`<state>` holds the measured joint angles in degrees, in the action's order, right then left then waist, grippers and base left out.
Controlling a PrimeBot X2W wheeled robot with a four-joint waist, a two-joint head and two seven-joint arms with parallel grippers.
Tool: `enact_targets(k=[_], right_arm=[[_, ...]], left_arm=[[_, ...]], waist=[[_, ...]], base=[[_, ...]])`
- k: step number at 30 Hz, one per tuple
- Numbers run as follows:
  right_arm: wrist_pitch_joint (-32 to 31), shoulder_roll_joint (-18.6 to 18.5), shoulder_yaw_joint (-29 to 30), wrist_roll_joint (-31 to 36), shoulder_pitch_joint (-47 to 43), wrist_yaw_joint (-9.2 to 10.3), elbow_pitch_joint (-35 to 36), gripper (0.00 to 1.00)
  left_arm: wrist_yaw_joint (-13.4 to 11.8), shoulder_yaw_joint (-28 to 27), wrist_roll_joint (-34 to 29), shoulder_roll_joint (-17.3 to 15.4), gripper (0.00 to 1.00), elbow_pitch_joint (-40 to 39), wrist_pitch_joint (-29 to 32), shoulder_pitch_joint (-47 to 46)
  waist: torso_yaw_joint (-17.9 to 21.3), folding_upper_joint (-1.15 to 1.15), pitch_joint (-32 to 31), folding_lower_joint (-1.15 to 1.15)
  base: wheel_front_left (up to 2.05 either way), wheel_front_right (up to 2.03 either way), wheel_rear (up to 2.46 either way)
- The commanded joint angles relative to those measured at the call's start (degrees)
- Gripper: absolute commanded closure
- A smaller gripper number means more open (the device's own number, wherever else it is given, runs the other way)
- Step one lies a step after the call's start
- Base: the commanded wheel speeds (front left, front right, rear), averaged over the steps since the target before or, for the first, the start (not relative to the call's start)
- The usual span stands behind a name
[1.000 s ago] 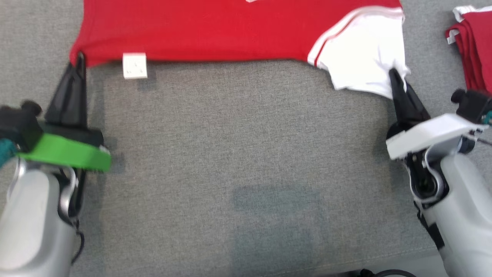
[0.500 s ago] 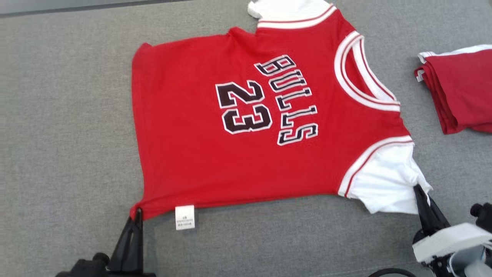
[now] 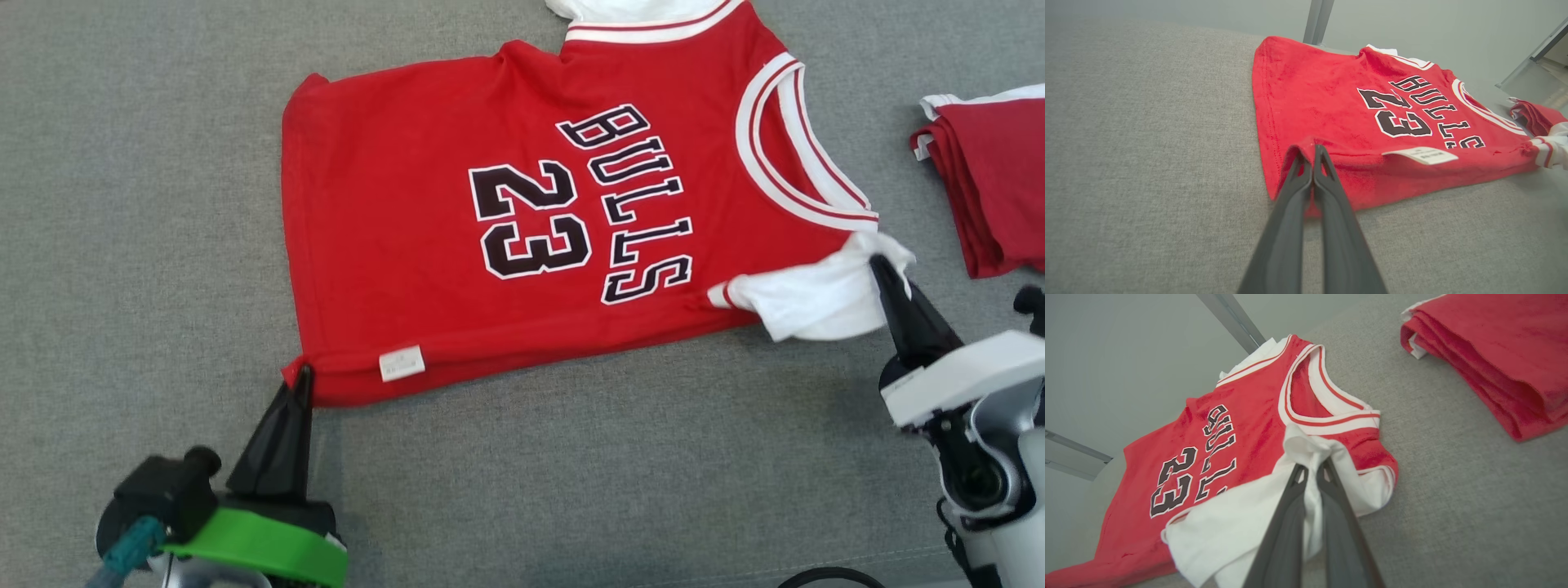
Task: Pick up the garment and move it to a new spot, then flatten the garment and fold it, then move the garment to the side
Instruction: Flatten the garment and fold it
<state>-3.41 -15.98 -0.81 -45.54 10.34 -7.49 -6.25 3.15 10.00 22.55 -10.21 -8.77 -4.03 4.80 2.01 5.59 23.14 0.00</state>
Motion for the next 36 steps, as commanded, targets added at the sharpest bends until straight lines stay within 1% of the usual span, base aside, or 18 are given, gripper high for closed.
enact_targets(k=[1,5,7,9,15,16,17,18,19,20,21,22,23,26,28,31,32,36], right_arm=[[-0.9,-0.1,0.5,0.5,1.3,0.01,0.4,1.0],[-7.3,1.0,2.2,2.2,7.1,0.01,0.8,1.0],[-9.8,1.4,3.0,3.5,9.7,0.01,-0.5,1.0],[-11.5,2.2,3.2,4.9,12.1,0.01,-2.4,1.0],[-11.5,3.5,2.8,9.4,17.0,0.01,-8.5,1.0],[-10.9,3.6,2.5,9.8,17.5,0.01,-9.1,0.73],[-10.0,3.4,2.0,10.2,17.9,0.01,-9.5,0.13],[-9.0,3.1,1.4,10.8,18.3,0.01,-9.9,0.0],[-7.8,3.0,0.5,10.8,18.6,0.01,-10.0,0.0],[-6.7,3.0,0.0,10.4,18.9,0.01,-10.2,0.0],[-5.5,2.5,-0.8,10.3,19.1,0.01,-9.9,0.0],[-4.1,1.9,-1.6,10.1,19.1,0.0,-9.4,0.0],[-2.8,1.3,-2.2,9.9,18.8,0.01,-9.1,0.0],[1.0,-1.1,-4.5,10.4,16.9,0.01,-7.1,0.0],[4.1,-3.4,-6.1,12.7,15.1,0.01,-5.5,0.0],[9.2,-5.7,-6.7,17.2,11.7,0.01,-3.9,0.0],[12.1,-5.8,-5.7,20.1,8.9,0.02,-3.6,0.0],[15.1,-4.7,-4.0,23.7,4.5,0.01,-3.9,0.0]], left_arm=[[0.4,-0.2,0.4,-0.6,1.0,-0.2,0.7,-1.6],[0.8,-0.1,1.4,-1.7,1.0,0.4,5.4,-8.0],[1.0,0.1,0.6,-2.8,1.0,1.8,7.5,-11.2],[1.4,0.7,0.9,-2.8,1.0,3.8,9.1,-14.3],[2.2,2.6,0.1,-2.8,1.0,12.8,10.3,-22.3],[2.1,2.8,-0.3,-2.9,1.0,14.4,10.3,-23.3],[1.9,2.9,-0.5,-2.9,1.0,16.2,10.7,-24.0],[1.9,3.1,-0.4,-2.8,1.0,17.7,11.1,-24.4],[1.6,3.3,-0.3,-2.7,1.0,19.1,11.5,-24.8],[1.6,3.4,-0.4,-2.8,0.93,20.3,11.6,-25.2],[1.4,3.2,-0.4,-2.7,0.7,21.3,11.4,-25.6],[1.2,3.0,-0.2,-2.5,0.17,22.0,10.7,-25.8],[0.8,2.7,-0.2,-2.5,0.0,22.8,10.2,-25.8],[-0.2,1.9,-0.2,-2.2,0.0,23.9,7.9,-24.6],[-1.2,1.5,-1.0,-2.7,0.0,23.8,6.2,-22.9],[-2.7,0.3,-0.8,-1.9,0.0,21.4,1.9,-19.7],[-4.0,-0.3,-1.6,-1.7,0.0,19.7,-1.4,-16.6],[-5.0,0.4,-2.5,-0.4,0.0,17.6,-5.5,-12.1]], waist=[[-0.3,0.0,0.9,0.0],[-1.0,0.0,2.1,0.0],[-1.2,0.0,2.5,0.0],[-1.5,0.0,2.9,0.0],[-2.3,0.0,3.6,0.0],[-2.2,0.0,3.6,0.0],[-2.2,0.0,3.7,0.0],[-2.1,0.0,3.7,0.0],[-2.0,0.0,3.7,0.0],[-1.8,0.0,3.6,0.0],[-1.6,0.0,3.5,0.0],[-1.4,0.0,3.4,0.0],[-1.2,0.0,3.1,0.0],[-0.5,0.0,1.9,0.0],[0.2,0.0,0.7,0.0],[1.1,0.0,-1.4,0.0],[1.6,0.0,-2.7,0.0],[1.9,0.0,-4.2,0.0]], base=[[0.0,0.0,0.0],[0.0,0.0,0.0],[0.0,0.0,0.0],[0.0,0.0,0.0],[0.0,0.0,0.0],[0.0,0.0,0.0],[0.0,0.0,0.0],[0.0,0.0,0.0],[0.0,0.0,0.0],[0.0,0.0,0.0],[0.0,0.0,0.0],[0.0,0.0,0.0],[0.0,0.0,0.0],[0.0,0.0,0.0],[0.0,0.0,0.0],[0.0,0.0,0.0],[0.0,0.0,0.0],[0.0,0.0,0.0]])
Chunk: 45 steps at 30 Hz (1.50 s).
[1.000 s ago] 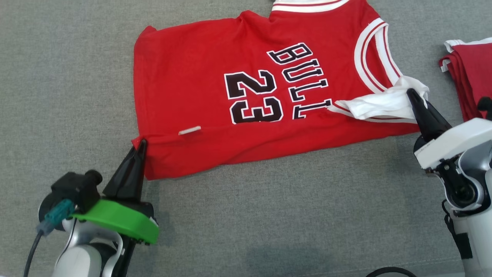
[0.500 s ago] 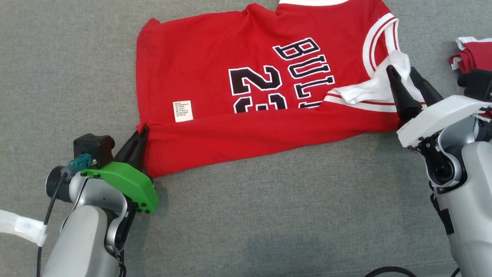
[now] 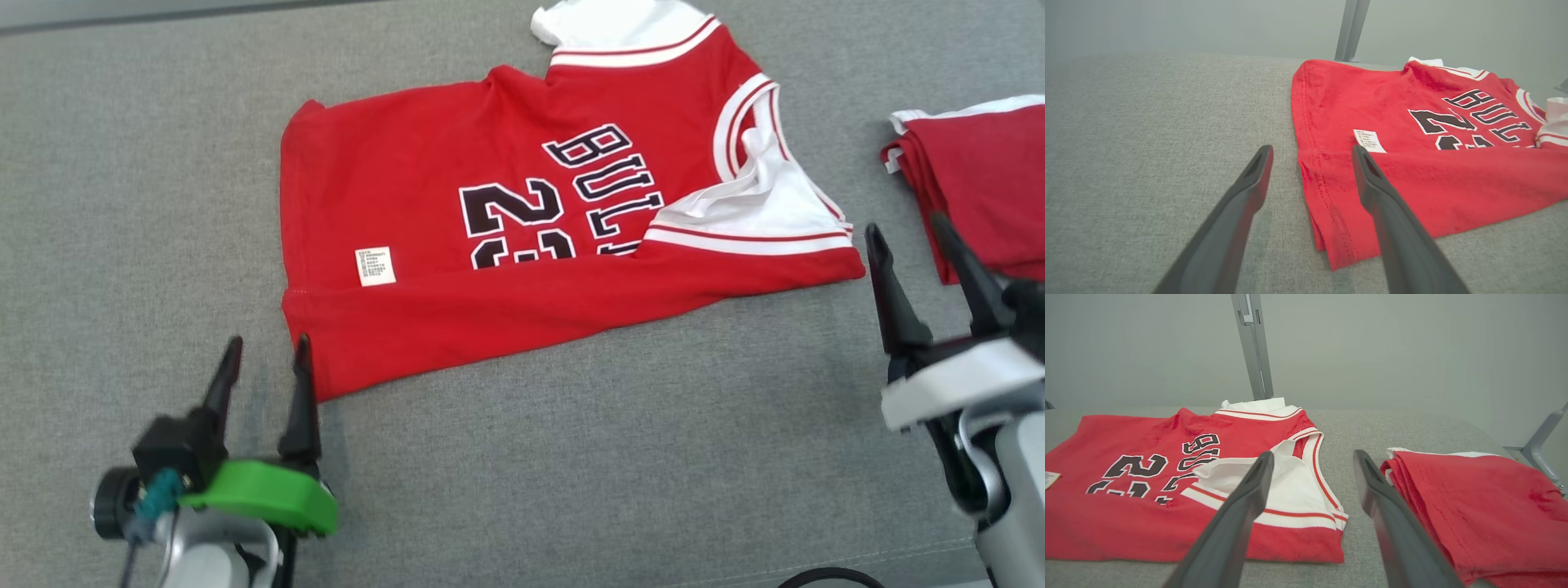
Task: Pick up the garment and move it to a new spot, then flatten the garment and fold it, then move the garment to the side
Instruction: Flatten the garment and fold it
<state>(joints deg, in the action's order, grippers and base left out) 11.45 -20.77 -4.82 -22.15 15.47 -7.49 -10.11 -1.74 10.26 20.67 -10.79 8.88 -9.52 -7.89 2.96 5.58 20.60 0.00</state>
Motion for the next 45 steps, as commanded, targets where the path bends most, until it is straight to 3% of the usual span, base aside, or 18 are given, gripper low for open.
enact_targets(k=[1,4,10,17,21,28,29,30,31,38,45], right_arm=[[1.1,0.5,0.9,1.6,-1.9,0.02,-0.4,0.0],[2.3,2.4,3.2,4.4,-4.6,0.02,-2.3,0.0],[1.8,3.9,4.2,5.7,-1.5,0.03,-8.4,0.0],[-0.6,3.2,0.9,4.8,7.1,0.03,-16.6,0.0],[-2.0,2.9,-1.9,3.7,10.4,0.03,-20.8,0.0],[-5.6,2.5,-4.9,-0.4,11.9,0.03,-26.1,0.0],[-6.3,2.4,-5.5,-1.5,11.9,0.0,-26.4,0.36],[-7.1,2.4,-6.1,-2.7,11.9,-0.01,-26.6,0.64],[-8.0,2.2,-6.8,-4.0,11.9,-0.01,-26.4,1.0],[-13.9,-2.8,-9.9,-13.5,10.0,0.01,-20.2,1.0],[-21.4,-10.2,-8.0,-19.8,4.0,0.05,-8.3,1.0]], left_arm=[[-0.5,0.5,-1.3,0.1,0.0,-0.6,-1.0,1.7],[-1.6,1.3,-1.8,1.2,0.0,-0.5,-2.2,4.0],[0.0,2.7,-0.5,1.6,0.0,3.9,1.0,0.4],[0.4,4.0,-0.7,0.7,0.0,10.5,8.2,-5.8],[0.0,3.9,-0.5,0.4,0.0,13.4,9.6,-7.7],[1.9,4.8,1.8,1.3,0.0,17.3,11.7,-7.9],[2.5,5.1,2.3,1.7,0.2,17.8,12.1,-7.9],[3.2,5.4,3.0,2.1,0.75,18.2,12.8,-7.8],[4.5,6.2,3.6,2.4,1.0,18.7,14.0,-7.6],[7.2,6.8,7.0,1.5,1.0,14.9,16.1,-6.3],[7.9,5.7,10.2,-4.2,1.0,1.9,22.0,-1.3]], waist=[[1.0,0.0,-1.9,0.0],[0.6,0.0,-1.4,0.0],[-0.9,0.0,2.2,0.0],[-2.3,0.0,6.0,0.0],[-2.9,0.0,7.0,0.0],[-3.6,0.0,7.3,0.0],[-3.6,0.0,7.2,0.0],[-3.6,0.0,7.1,0.0],[-3.6,0.0,6.9,0.0],[-3.6,0.0,4.2,0.0],[-2.7,0.0,1.4,0.0]], base=[[0.0,0.0,0.0],[0.0,0.0,0.0],[0.0,0.0,0.0],[0.0,0.0,0.0],[0.0,0.0,0.0],[0.0,0.0,0.0],[0.0,0.0,0.0],[0.0,0.0,0.0],[0.0,0.0,0.0],[0.0,0.0,0.0],[0.0,0.0,0.0]])
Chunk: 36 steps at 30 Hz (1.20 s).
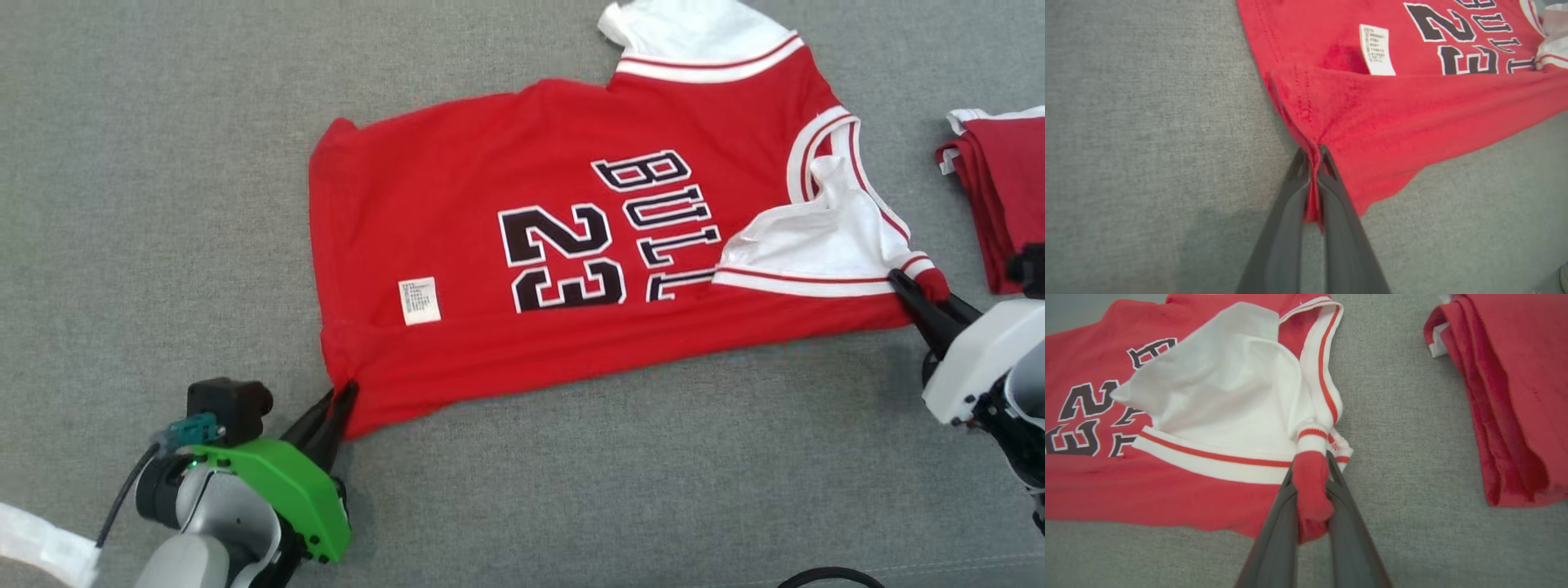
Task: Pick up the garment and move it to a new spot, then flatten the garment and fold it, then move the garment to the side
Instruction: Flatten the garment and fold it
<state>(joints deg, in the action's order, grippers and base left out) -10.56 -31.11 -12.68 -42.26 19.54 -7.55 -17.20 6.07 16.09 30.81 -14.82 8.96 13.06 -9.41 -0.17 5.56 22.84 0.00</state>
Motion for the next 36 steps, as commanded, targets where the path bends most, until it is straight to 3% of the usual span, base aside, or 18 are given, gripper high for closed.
enact_targets(k=[1,5,11,12,13,14,15,16,20,23,28,32,36], right_arm=[[-0.7,-0.8,0.9,-0.5,-1.7,0.13,1.0,1.0],[-6.2,-2.2,4.6,-2.6,-8.9,0.12,9.4,1.0],[-10.5,1.7,7.3,-0.1,-15.9,0.1,14.5,1.0],[-9.9,3.0,7.8,0.6,-16.0,0.11,13.7,0.9],[-9.7,3.8,8.1,1.6,-15.9,0.11,12.5,0.68],[-9.4,4.5,7.9,2.8,-15.5,0.11,11.5,0.55],[-8.9,5.1,7.9,3.7,-15.0,0.11,10.5,0.0],[-8.4,5.8,8.1,4.2,-14.6,0.11,9.8,0.0],[-8.1,5.8,9.0,4.6,-14.2,0.11,10.1,0.0],[-8.7,4.2,10.7,3.5,-13.3,0.09,14.6,0.0],[-10.5,2.0,14.7,4.3,-5.5,0.08,20.0,0.0],[-12.9,2.1,13.6,9.1,6.9,0.08,16.3,0.0],[-13.1,5.2,9.9,12.6,21.0,0.08,8.1,0.0]], left_arm=[[0.1,-0.5,0.7,-1.1,1.0,-1.3,0.8,1.6],[-0.9,-1.3,3.3,-4.0,1.0,-12.5,6.1,7.6],[-4.5,-2.5,6.0,-4.1,1.0,-19.2,9.2,15.6],[-5.1,-2.5,6.2,-3.4,1.0,-18.8,8.8,16.3],[-5.7,-2.6,6.3,-2.8,1.0,-18.3,8.4,16.8],[-5.9,-2.3,6.0,-2.6,0.72,-17.7,8.1,17.2],[-6.0,-2.1,5.6,-2.4,0.27,-17.1,7.6,17.3],[-6.1,-1.9,5.3,-2.0,0.0,-16.6,7.2,17.3],[-6.0,-1.8,4.6,-2.0,0.0,-15.9,5.9,17.1],[-6.0,-2.5,3.9,-3.6,0.0,-18.3,6.1,16.1],[-4.7,-3.7,4.8,-5.4,0.0,-20.6,9.2,7.0],[-5.0,-2.7,4.6,-3.1,0.0,-14.6,12.1,-6.9],[-6.2,-1.3,2.7,-0.1,0.0,-5.3,12.7,-18.6]], waist=[[0.5,0.02,-1.1,0.0],[0.9,0.02,-1.7,0.0],[2.3,0.02,-0.7,0.0],[2.4,0.02,-0.5,0.0],[2.5,0.02,-0.4,0.0],[2.5,0.02,-0.2,0.0],[2.5,0.02,-0.1,0.0],[2.5,0.02,-0.1,0.0],[2.0,0.02,0.2,0.0],[1.3,0.02,1.2,0.0],[-0.4,0.02,5.1,0.0],[-2.5,0.02,9.7,0.0],[-3.6,0.02,14.0,0.0]], base=[[0.0,0.0,0.0],[0.0,0.0,0.0],[0.0,0.0,0.0],[0.0,0.0,0.0],[0.0,0.0,0.0],[0.0,0.0,0.0],[0.0,0.0,0.0],[0.0,0.0,0.0],[0.0,0.0,0.0],[0.0,0.0,0.0],[0.0,0.0,0.0],[0.0,0.0,0.0],[0.0,0.0,0.0]])
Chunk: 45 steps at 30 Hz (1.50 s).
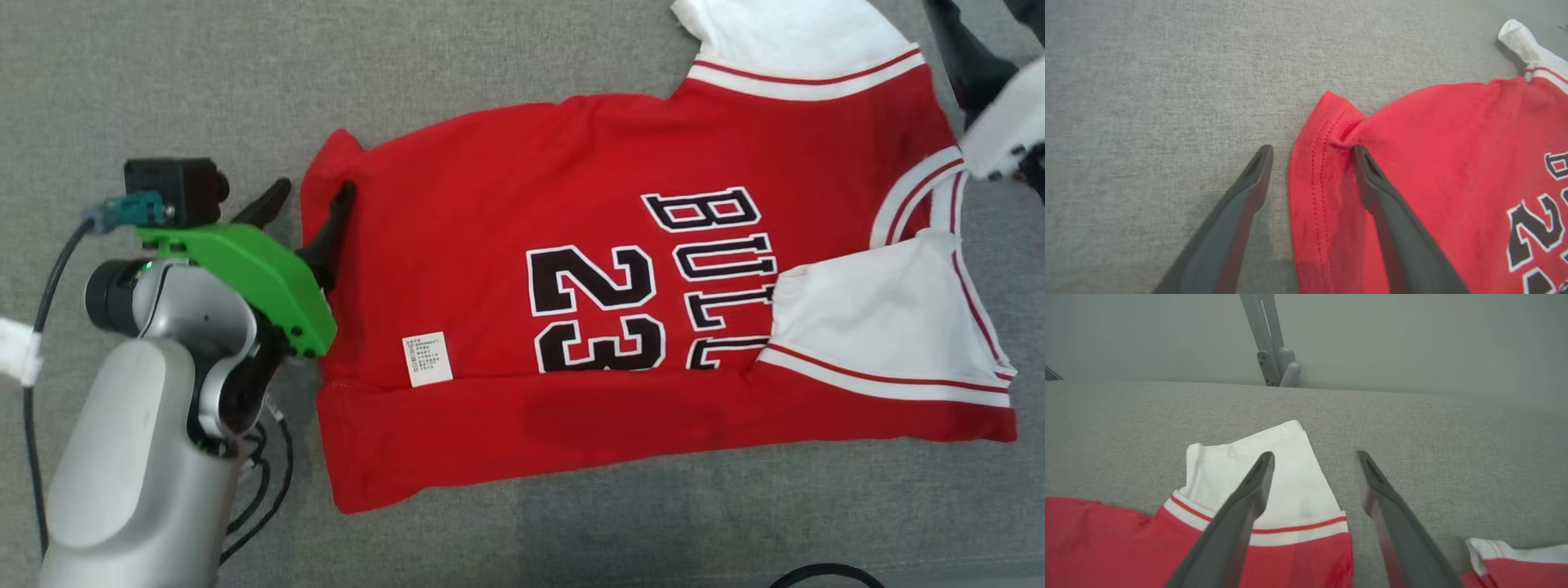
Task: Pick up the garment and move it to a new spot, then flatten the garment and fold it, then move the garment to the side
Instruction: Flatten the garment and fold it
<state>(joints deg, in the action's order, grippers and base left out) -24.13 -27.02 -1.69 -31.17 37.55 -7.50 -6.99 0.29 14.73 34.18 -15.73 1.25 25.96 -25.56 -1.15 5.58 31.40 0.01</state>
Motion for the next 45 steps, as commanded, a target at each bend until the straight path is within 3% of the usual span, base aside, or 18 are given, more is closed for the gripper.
enact_targets(k=[1,4,9,14,15,17,20,21,22,28,36,39,45], right_arm=[[0.8,2.4,-2.1,2.6,5.8,0.03,-4.7,0.0],[2.3,4.5,-3.8,5.9,12.6,0.03,-12.4,0.0],[5.3,4.2,-5.3,9.8,18.5,0.04,-23.3,0.0],[7.7,3.4,-6.6,11.3,21.3,0.04,-31.3,0.0],[8.0,3.5,-7.0,11.4,21.6,0.03,-32.4,0.0],[9.0,3.6,-7.6,11.3,22.4,0.02,-34.3,0.0],[10.0,4.2,-9.2,10.2,23.2,-0.01,-36.4,0.0],[10.2,4.2,-10.0,9.7,23.6,-0.01,-36.8,0.86],[10.7,4.3,-10.4,8.8,23.8,-0.01,-37.2,1.0],[15.4,3.0,-12.9,5.5,25.4,0.04,-37.8,1.0],[22.2,2.6,-13.9,1.2,25.7,0.04,-38.2,1.0],[24.1,1.9,-14.8,-0.8,24.8,0.04,-36.9,1.0],[25.8,-0.1,-17.5,-6.6,20.0,0.03,-31.1,1.0]], left_arm=[[-0.3,0.4,-0.6,1.6,0.0,4.6,-0.3,-4.3],[0.6,1.9,-1.1,3.2,0.0,10.2,-0.6,-8.3],[3.1,5.7,-1.2,5.6,0.0,15.9,-0.1,-10.3],[4.0,7.7,-1.4,6.7,0.0,19.4,-0.2,-10.8],[4.2,8.1,-1.2,7.0,0.56,19.7,-0.4,-11.0],[4.8,8.7,-0.8,7.4,1.0,20.0,-0.5,-11.3],[5.6,9.7,-0.2,7.8,1.0,20.3,-1.2,-11.5],[5.7,9.9,0.0,7.9,1.0,20.3,-1.7,-11.7],[5.9,9.9,0.4,8.0,1.0,20.4,-2.1,-11.9],[6.5,8.7,2.0,8.1,1.0,20.4,-5.8,-13.3],[3.9,4.5,1.3,7.0,1.0,21.2,-13.3,-14.4],[3.3,3.2,1.7,6.7,1.0,21.0,-16.1,-13.2],[4.5,2.0,3.4,6.8,1.0,20.8,-20.6,-9.9]], waist=[[-2.8,0.01,6.1,-0.01],[-3.8,0.01,6.9,-0.01],[-6.8,0.01,7.2,-0.01],[-9.0,0.01,7.2,-0.01],[-9.3,0.01,7.4,-0.01],[-9.7,0.01,7.6,-0.01],[-10.0,0.01,7.6,-0.01],[-10.0,0.01,7.6,-0.01],[-10.0,0.01,7.6,-0.01],[-9.2,0.01,5.9,-0.01],[-7.4,0.01,2.3,-0.01],[-6.8,0.01,1.0,-0.01],[-5.4,0.01,-1.3,-0.01]], base=[[0.0,0.0,0.0],[0.0,0.0,0.0],[0.0,0.0,0.0],[0.0,0.0,0.0],[0.0,0.0,0.0],[0.0,0.0,0.0],[0.0,0.0,0.0],[0.0,0.0,0.0],[0.0,0.0,0.0],[0.0,0.0,0.0],[0.0,0.0,0.0],[0.0,0.0,0.0],[0.0,0.0,0.0]])
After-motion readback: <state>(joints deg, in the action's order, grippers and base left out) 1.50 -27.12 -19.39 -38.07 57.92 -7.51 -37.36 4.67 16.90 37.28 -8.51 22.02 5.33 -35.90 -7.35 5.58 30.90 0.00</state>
